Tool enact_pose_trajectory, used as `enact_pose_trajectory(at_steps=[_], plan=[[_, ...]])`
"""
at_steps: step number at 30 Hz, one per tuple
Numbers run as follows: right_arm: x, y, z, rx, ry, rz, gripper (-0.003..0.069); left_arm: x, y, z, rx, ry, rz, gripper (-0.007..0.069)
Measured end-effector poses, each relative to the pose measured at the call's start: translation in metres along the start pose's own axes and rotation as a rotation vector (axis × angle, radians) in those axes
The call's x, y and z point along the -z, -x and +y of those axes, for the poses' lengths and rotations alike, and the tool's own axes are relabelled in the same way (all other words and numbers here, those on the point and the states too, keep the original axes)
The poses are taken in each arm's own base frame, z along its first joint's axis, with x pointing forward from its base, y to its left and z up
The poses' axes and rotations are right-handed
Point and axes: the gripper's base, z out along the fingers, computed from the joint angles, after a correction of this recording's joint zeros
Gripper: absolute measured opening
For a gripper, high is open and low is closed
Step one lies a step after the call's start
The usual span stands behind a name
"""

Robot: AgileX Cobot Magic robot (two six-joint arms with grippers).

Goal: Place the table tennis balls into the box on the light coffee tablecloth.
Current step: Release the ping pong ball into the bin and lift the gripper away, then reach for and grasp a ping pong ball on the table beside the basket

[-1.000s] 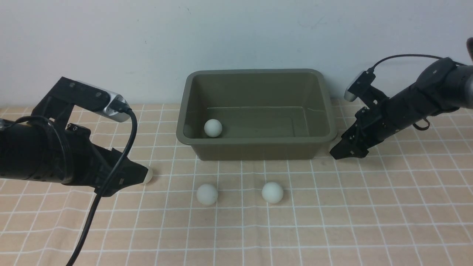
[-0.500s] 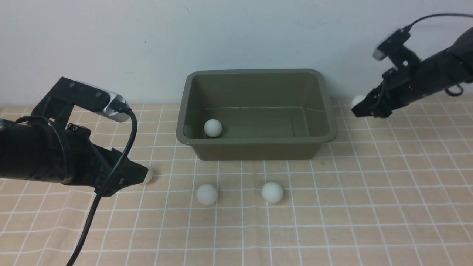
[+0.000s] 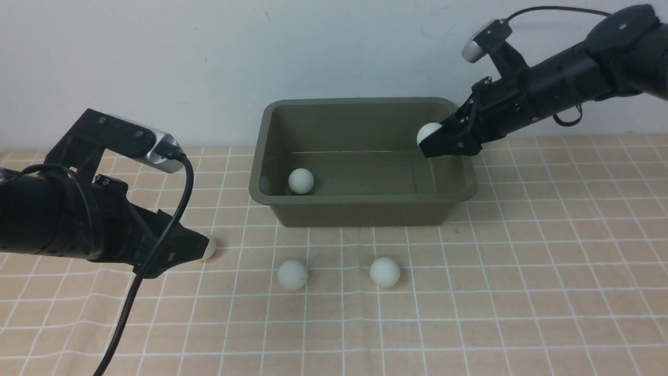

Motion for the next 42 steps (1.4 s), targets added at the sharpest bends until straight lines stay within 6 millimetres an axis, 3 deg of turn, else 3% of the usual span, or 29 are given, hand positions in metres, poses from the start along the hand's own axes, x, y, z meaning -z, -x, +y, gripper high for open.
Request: enact_pose_trajectory(at_steps=[2, 7, 11, 14, 19, 20, 21, 23, 27, 35, 42], plan=[[-0.003, 0.001, 0.001, 0.004, -0.005, 0.0, 0.037, 0.0, 0.0, 0.0, 0.0, -0.002, 0.001, 0.0552], [-0.007, 0.007, -0.001, 0.016, -0.075, -0.035, 0.0503, 0.0, 0.0, 0.0, 0.0, -0.003, 0.002, 0.0552], [0.006, 0.017, -0.008, 0.042, -0.145, -0.075, 0.0528, 0.0, 0.0, 0.0, 0.0, -0.003, 0.002, 0.0552], [0.04, 0.027, -0.015, 0.068, -0.216, -0.108, 0.0518, 0.0, 0.0, 0.0, 0.0, -0.003, 0.002, 0.0552], [0.153, 0.047, -0.011, 0.082, -0.441, -0.198, 0.0505, 0.0, 0.0, 0.0, 0.0, -0.001, 0.0, 0.0552], [0.157, 0.048, -0.011, 0.076, -0.449, -0.205, 0.0505, 0.0, 0.0, 0.0, 0.0, -0.001, 0.0, 0.0552], [0.191, 0.051, -0.003, 0.032, -0.512, -0.242, 0.0505, 0.0, 0.0, 0.0, 0.0, 0.003, -0.003, 0.0552], [0.22, 0.055, 0.009, -0.021, -0.571, -0.273, 0.0505, 0.0, 0.001, 0.0, 0.002, 0.005, -0.006, 0.0552], [0.255, 0.063, 0.041, -0.092, -0.623, -0.298, 0.0505, 0.0, 0.001, 0.001, 0.005, 0.01, -0.013, 0.0552], [0.27, 0.072, 0.103, -0.178, -0.529, -0.281, 0.0505, 0.0, 0.003, 0.001, 0.023, 0.008, -0.033, 0.0552], [0.287, 0.029, 0.13, -0.22, -0.777, -0.115, 0.0505, 0.0, 0.003, 0.001, 0.018, 0.008, -0.035, 0.0552]])
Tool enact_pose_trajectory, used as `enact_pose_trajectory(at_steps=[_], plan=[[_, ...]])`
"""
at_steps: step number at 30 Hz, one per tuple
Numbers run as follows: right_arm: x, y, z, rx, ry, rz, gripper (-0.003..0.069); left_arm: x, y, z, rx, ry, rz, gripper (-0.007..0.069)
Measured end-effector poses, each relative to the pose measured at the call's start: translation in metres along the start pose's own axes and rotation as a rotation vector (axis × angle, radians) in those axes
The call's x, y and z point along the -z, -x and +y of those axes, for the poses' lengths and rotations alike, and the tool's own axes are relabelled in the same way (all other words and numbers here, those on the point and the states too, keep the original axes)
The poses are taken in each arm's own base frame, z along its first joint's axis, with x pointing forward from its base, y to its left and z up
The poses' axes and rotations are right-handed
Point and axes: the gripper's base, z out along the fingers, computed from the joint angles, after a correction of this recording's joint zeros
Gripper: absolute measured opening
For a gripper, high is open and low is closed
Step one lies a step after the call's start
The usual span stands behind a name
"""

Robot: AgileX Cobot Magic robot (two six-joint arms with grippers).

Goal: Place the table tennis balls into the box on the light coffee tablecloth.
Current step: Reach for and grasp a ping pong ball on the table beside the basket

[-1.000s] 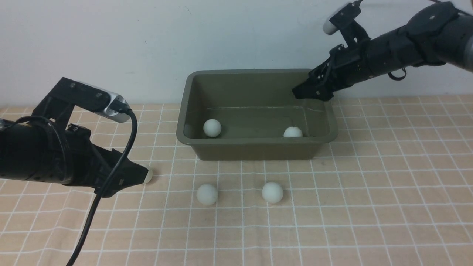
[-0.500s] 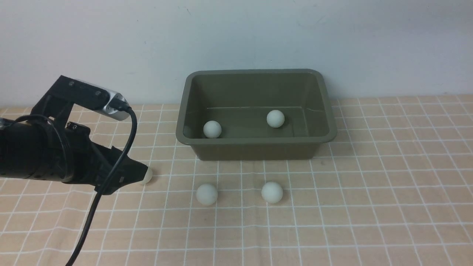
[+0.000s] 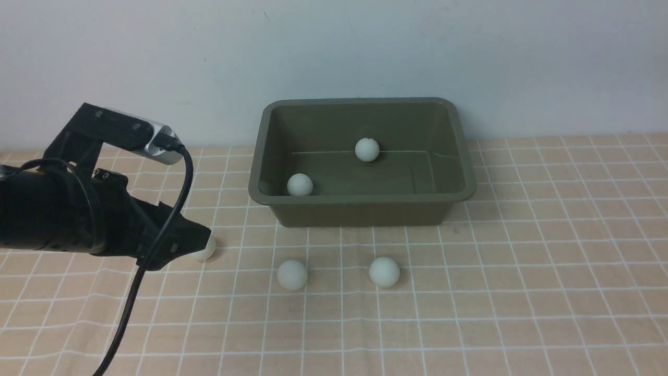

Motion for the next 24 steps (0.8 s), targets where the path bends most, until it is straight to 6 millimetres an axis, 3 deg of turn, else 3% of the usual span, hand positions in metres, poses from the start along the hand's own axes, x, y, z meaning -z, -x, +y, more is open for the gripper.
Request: enact_pose_trajectory(at_steps=[1, 6, 11, 17, 24], plan=[[0.01, -0.009, 0.002, 0.006, -0.035, 0.003, 0.0505, 0.0, 0.0, 0.0, 0.0, 0.003, -0.003, 0.0552], [0.023, -0.045, 0.014, 0.006, -0.048, 0.04, 0.0505, -0.004, 0.004, 0.007, 0.013, 0.05, -0.032, 0.0552], [0.02, -0.076, 0.026, -0.011, -0.016, 0.059, 0.0499, -0.03, 0.011, 0.023, 0.04, 0.014, 0.071, 0.0552], [0.016, -0.086, 0.03, -0.03, 0.001, 0.068, 0.0498, -0.075, 0.02, 0.049, 0.027, -0.067, 0.291, 0.0552], [0.016, -0.083, 0.034, -0.045, 0.042, 0.031, 0.0498, -0.1, 0.046, 0.078, 0.044, -0.012, 0.362, 0.0552]])
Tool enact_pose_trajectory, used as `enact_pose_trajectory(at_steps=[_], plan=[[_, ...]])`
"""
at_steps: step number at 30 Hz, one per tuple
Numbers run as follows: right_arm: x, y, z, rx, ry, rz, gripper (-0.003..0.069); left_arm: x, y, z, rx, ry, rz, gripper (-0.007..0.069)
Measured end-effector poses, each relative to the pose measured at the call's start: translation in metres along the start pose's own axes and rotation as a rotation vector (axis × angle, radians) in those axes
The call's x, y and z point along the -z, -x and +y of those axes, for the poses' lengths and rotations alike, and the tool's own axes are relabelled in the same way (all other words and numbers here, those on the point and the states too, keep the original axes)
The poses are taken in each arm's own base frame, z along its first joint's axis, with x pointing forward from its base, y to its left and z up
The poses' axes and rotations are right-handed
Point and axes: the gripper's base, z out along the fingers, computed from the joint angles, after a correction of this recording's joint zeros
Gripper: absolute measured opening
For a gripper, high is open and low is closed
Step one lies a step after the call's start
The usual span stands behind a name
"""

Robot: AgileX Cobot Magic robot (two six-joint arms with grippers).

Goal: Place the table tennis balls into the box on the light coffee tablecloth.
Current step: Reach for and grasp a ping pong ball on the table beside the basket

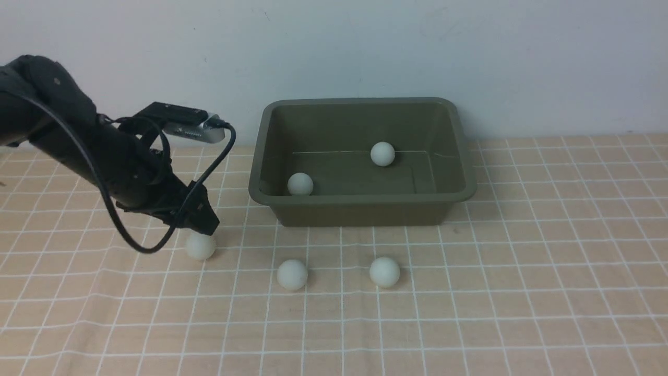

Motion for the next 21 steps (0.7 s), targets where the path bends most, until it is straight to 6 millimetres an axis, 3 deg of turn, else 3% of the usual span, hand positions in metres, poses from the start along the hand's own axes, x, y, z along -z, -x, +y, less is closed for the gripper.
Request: enact_pose_trajectory(at_steps=[5, 10, 14, 21], plan=[[0.0, 0.002, 0.003, 0.002, 0.03, -0.02, 0.0498, -0.008, 0.01, 0.014, 0.02, 0.054, 0.031, 0.0552], [0.0, 0.003, 0.003, 0.008, 0.035, -0.029, 0.0498, -0.043, 0.003, 0.023, 0.057, 0.02, 0.127, 0.0552], [0.0, 0.003, 0.003, 0.016, 0.031, -0.035, 0.0498, -0.066, -0.001, 0.025, 0.07, -0.023, 0.159, 0.0552], [0.001, 0.004, 0.003, 0.029, 0.026, -0.045, 0.0498, -0.087, 0.001, 0.019, 0.032, -0.012, 0.177, 0.0521]])
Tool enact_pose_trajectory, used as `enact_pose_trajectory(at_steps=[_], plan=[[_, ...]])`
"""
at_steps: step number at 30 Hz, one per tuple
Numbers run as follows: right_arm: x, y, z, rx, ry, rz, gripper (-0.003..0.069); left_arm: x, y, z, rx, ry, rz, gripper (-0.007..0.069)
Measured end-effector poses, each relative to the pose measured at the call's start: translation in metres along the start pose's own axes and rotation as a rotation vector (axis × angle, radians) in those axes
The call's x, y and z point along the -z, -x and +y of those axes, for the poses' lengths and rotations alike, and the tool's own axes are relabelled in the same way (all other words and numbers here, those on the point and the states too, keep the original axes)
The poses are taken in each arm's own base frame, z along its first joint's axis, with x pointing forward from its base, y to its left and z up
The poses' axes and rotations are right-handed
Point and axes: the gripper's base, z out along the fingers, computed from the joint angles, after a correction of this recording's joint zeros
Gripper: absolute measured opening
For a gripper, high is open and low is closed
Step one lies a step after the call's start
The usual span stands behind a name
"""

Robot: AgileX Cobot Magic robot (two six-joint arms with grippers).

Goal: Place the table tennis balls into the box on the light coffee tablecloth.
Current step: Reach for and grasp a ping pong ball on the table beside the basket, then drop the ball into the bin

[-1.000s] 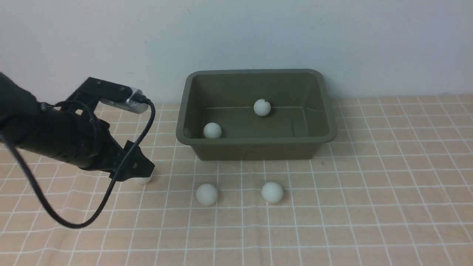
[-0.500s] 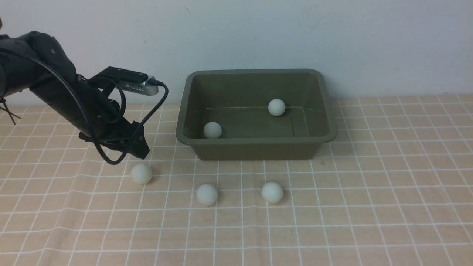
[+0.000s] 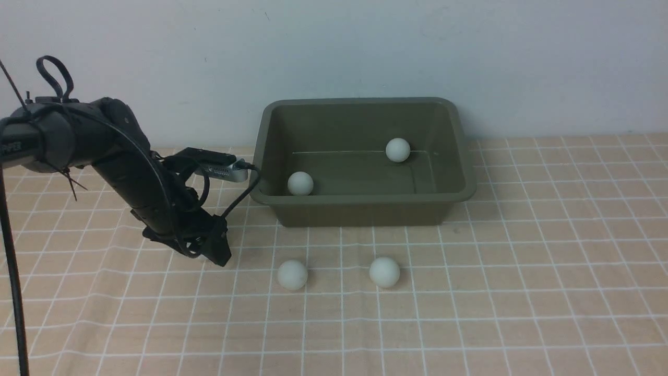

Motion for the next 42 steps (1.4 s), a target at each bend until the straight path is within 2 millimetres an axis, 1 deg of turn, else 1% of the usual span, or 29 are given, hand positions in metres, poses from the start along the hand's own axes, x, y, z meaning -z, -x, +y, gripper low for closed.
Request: enact_pose_trajectory(at_steps=[1, 3, 4, 7, 9, 12, 13, 14, 15, 16, 18, 20, 21, 22, 23, 24, 27, 28, 29, 30, 31, 32, 34, 35, 36, 38, 40, 41, 42], plan=[[0.0, 0.0, 0.0, 0.0, 0.0, 0.0, 0.0498, 0.0, 0.0, 0.0, -0.001, 0.003, -0.001, 0.0509], [0.0, 0.0, 0.0, 0.004, -0.002, -0.003, 0.0498, -0.001, 0.005, -0.003, -0.026, 0.028, -0.015, 0.0374], [0.0, 0.0, 0.0, 0.008, -0.003, -0.006, 0.0498, -0.002, 0.006, -0.005, -0.037, 0.035, -0.015, 0.034], [0.0, 0.001, 0.0, 0.016, -0.001, -0.009, 0.0498, 0.0, 0.009, -0.006, -0.05, 0.051, -0.011, 0.0347], [0.0, 0.001, 0.0, 0.015, 0.001, -0.011, 0.0496, 0.006, 0.012, -0.006, -0.052, 0.054, 0.002, 0.0347], [0.0, 0.001, 0.0, 0.013, 0.003, -0.014, 0.0496, 0.035, 0.022, -0.008, -0.079, 0.069, 0.0, 0.0347], [0.0, 0.001, 0.0, 0.014, 0.003, -0.016, 0.0496, 0.051, 0.029, -0.011, -0.091, 0.077, -0.026, 0.0347], [0.0, 0.001, 0.0, 0.015, 0.001, -0.019, 0.0496, 0.071, 0.035, -0.015, -0.105, 0.088, -0.059, 0.0347], [0.0, 0.001, 0.0, 0.015, 0.0, -0.02, 0.0496, 0.084, 0.037, -0.017, -0.111, 0.092, -0.078, 0.0347], [0.0, 0.002, 0.0, 0.015, 0.0, -0.021, 0.0496, 0.103, 0.043, -0.021, -0.122, 0.101, -0.123, 0.0347], [0.0, 0.002, 0.0, 0.015, -0.003, -0.024, 0.0496, 0.128, 0.05, -0.029, -0.13, 0.094, -0.2, 0.0347], [0.0, 0.002, 0.0, 0.014, -0.003, -0.026, 0.0496, 0.148, 0.06, -0.037, -0.144, 0.062, -0.294, 0.0347], [0.0, 0.002, 0.0, 0.014, -0.003, -0.026, 0.0496, 0.155, 0.065, -0.042, -0.155, 0.032, -0.341, 0.0347], [0.0, 0.002, 0.0, 0.013, -0.002, -0.026, 0.0496, 0.157, 0.07, -0.046, -0.166, -0.005, -0.377, 0.0347], [0.0, 0.002, 0.0, 0.013, -0.002, -0.026, 0.0496, 0.157, 0.075, -0.05, -0.185, -0.043, -0.411, 0.0347], [0.0, 0.002, 0.0, 0.013, -0.002, -0.026, 0.0496, 0.152, 0.08, -0.053, -0.209, -0.073, -0.424, 0.0347], [0.0, 0.002, 0.0, 0.013, -0.002, -0.026, 0.0496, 0.128, 0.092, -0.062, -0.268, -0.145, -0.428, 0.0347], [0.0, 0.002, 0.0, 0.013, -0.002, -0.026, 0.0496, 0.114, 0.096, -0.065, -0.302, -0.156, -0.416, 0.0347], [0.0, 0.002, 0.0, 0.013, -0.002, -0.026, 0.0496, 0.104, 0.099, -0.067, -0.329, -0.157, -0.407, 0.0347], [0.0, 0.002, 0.0, 0.013, -0.001, -0.025, 0.0496, 0.088, 0.102, -0.07, -0.375, -0.16, -0.39, 0.0347], [0.0, 0.002, 0.0, 0.013, -0.001, -0.025, 0.0496, 0.081, 0.104, -0.073, -0.408, -0.16, -0.384, 0.0347], [0.0, 0.002, 0.0, 0.013, -0.001, -0.025, 0.0496, 0.07, 0.106, -0.078, -0.453, -0.16, -0.376, 0.0347], [0.0, 0.002, 0.0, 0.013, -0.001, -0.025, 0.0496, 0.056, 0.109, -0.084, -0.507, -0.161, -0.368, 0.0363], [0.0, 0.002, 0.0, 0.013, -0.001, -0.025, 0.0496, 0.052, 0.11, -0.088, -0.521, -0.16, -0.367, 0.0373], [0.0, 0.002, 0.0, 0.013, -0.001, -0.025, 0.0496, 0.048, 0.112, -0.091, -0.536, -0.157, -0.37, 0.04], [0.0, 0.002, 0.0, 0.013, 0.0, -0.024, 0.0496, 0.046, 0.114, -0.098, -0.549, -0.152, -0.381, 0.0472], [0.0, 0.002, 0.0, 0.013, 0.0, -0.024, 0.0496, 0.051, 0.117, -0.101, -0.527, -0.157, -0.39, 0.0524], [0.0, 0.002, 0.0, 0.013, 0.0, -0.024, 0.0496, 0.051, 0.117, -0.102, -0.522, -0.159, -0.389, 0.0524], [0.0, 0.002, 0.0, 0.013, 0.0, -0.024, 0.0496, 0.057, 0.119, -0.103, -0.493, -0.162, -0.393, 0.0536]])
